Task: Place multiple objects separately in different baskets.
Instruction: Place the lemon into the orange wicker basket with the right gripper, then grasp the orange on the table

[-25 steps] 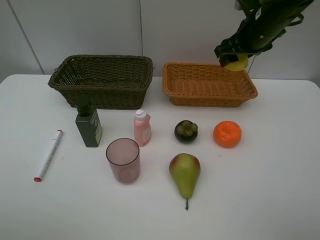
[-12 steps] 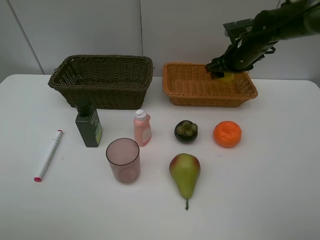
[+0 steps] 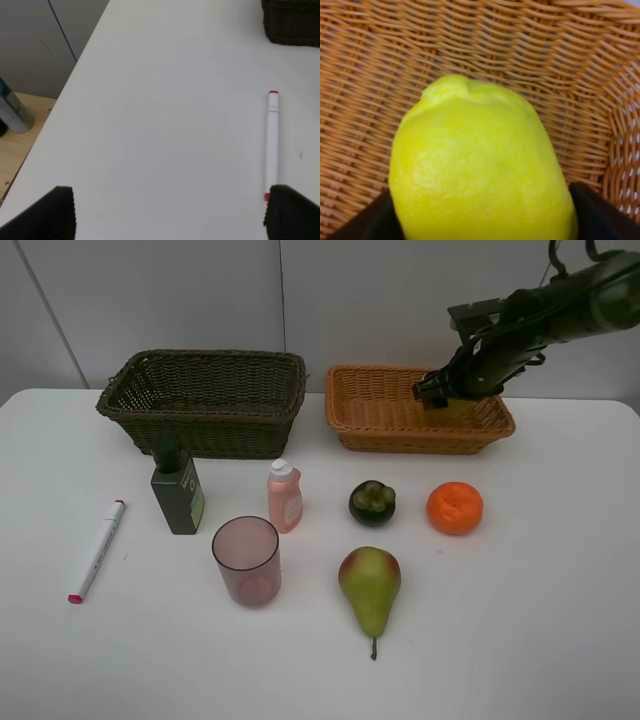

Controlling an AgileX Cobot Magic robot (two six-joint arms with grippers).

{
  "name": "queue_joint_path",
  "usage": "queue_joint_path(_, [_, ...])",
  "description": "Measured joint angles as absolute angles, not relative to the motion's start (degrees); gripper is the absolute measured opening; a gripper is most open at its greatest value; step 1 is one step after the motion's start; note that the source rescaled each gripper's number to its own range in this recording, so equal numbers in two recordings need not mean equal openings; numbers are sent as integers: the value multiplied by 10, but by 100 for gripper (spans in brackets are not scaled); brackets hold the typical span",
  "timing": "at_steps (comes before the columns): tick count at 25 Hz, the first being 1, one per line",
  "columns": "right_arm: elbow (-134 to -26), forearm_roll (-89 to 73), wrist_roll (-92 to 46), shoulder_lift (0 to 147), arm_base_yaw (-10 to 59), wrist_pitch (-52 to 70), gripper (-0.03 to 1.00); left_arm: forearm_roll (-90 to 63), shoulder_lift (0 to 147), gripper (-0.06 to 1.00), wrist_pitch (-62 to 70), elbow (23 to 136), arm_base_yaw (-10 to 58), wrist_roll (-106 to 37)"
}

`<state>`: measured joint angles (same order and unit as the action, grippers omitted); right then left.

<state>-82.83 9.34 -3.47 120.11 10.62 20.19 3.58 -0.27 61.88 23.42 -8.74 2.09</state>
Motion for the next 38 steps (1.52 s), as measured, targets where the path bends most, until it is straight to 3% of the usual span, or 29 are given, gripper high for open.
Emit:
queue_joint_path(6, [-828, 82, -35, 1201, 106, 202, 2, 36, -3, 100, 619, 234, -87, 21])
queue_joint_path(7, [-828, 82, -35, 1201, 106, 202, 17, 36, -3, 100, 619, 234, -87, 21])
queue_joint_path(8, [-828, 82, -35, 1201, 106, 201, 48, 36, -3, 100, 619, 234, -87, 21])
queue_joint_path(9, [-828, 82, -35, 1201, 106, 196, 70, 36, -3, 100, 619, 234, -87, 21])
queue_joint_path(10, [-828, 83, -35, 1201, 106, 193, 82, 36, -3, 100, 619, 234, -87, 21])
queue_joint_path(12, [-828, 84, -35, 1201, 106, 189, 94, 36, -3, 100, 619, 234, -87, 21])
queue_joint_path(15, [-828, 85, -35, 1201, 106, 192, 100, 36, -3, 100, 619, 234, -87, 21])
queue_joint_path(24, [-828, 83, -35, 1146, 106, 273, 100, 36, -3, 100, 619, 234, -87, 21])
queue_joint_path(38, [-825, 32, -10, 1041, 114, 589, 100, 36, -3, 100, 619, 234, -87, 21])
